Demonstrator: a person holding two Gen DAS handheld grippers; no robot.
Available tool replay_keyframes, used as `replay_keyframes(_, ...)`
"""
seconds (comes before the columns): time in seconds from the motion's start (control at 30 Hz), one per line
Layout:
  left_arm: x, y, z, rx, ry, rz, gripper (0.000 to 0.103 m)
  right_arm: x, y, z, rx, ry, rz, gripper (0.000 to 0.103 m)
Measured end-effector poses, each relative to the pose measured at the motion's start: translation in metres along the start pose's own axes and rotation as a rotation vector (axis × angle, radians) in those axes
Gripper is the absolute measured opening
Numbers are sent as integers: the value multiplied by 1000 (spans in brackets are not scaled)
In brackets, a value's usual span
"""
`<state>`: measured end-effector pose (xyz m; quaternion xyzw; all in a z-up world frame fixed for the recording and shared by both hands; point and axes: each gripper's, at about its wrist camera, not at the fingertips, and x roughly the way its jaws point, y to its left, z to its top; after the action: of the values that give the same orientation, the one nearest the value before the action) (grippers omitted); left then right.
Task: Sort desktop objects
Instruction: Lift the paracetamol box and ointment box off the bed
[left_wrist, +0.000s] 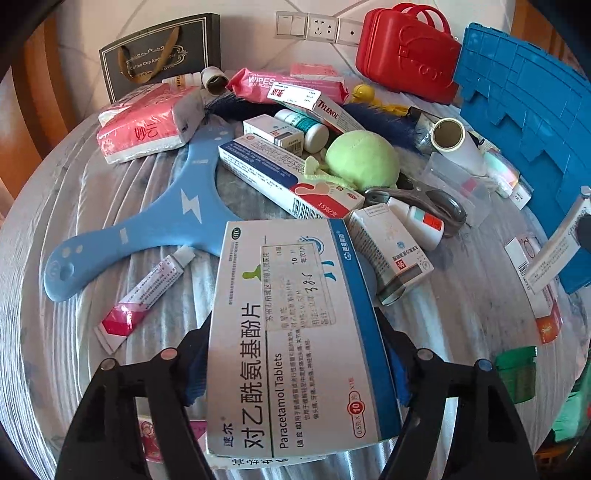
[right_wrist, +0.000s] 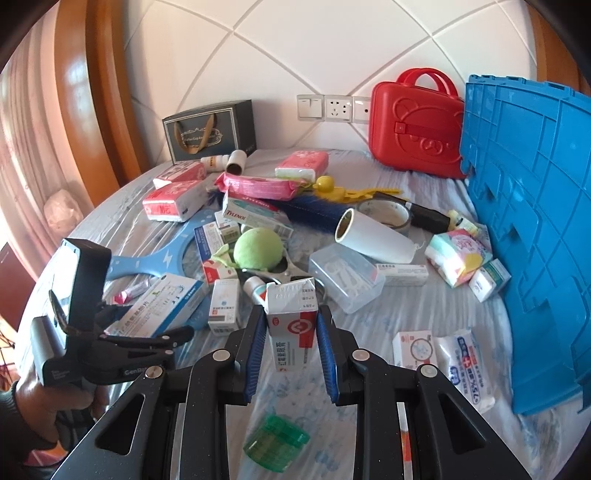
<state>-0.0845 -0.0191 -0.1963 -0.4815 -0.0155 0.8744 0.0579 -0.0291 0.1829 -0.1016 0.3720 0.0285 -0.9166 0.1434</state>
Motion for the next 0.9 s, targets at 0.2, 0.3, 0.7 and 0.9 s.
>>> replay_keyframes(0.2,-2,1,1,2,10,-8,73,0,-1,1,10,-2,-1,27)
replay_keyframes(0.3,-14,-1,-1,18,-25,-10,72,0,-2,2,13,-4,-1,27)
replay_keyframes(0.7,-60,-16,35,58,-168,-47,72,-14,-5,8,33,-54,-10,27)
replay_keyframes(0.9,-78,-32,56,78,-225,-68,72,-36,-8,18,37,-110,-29,27)
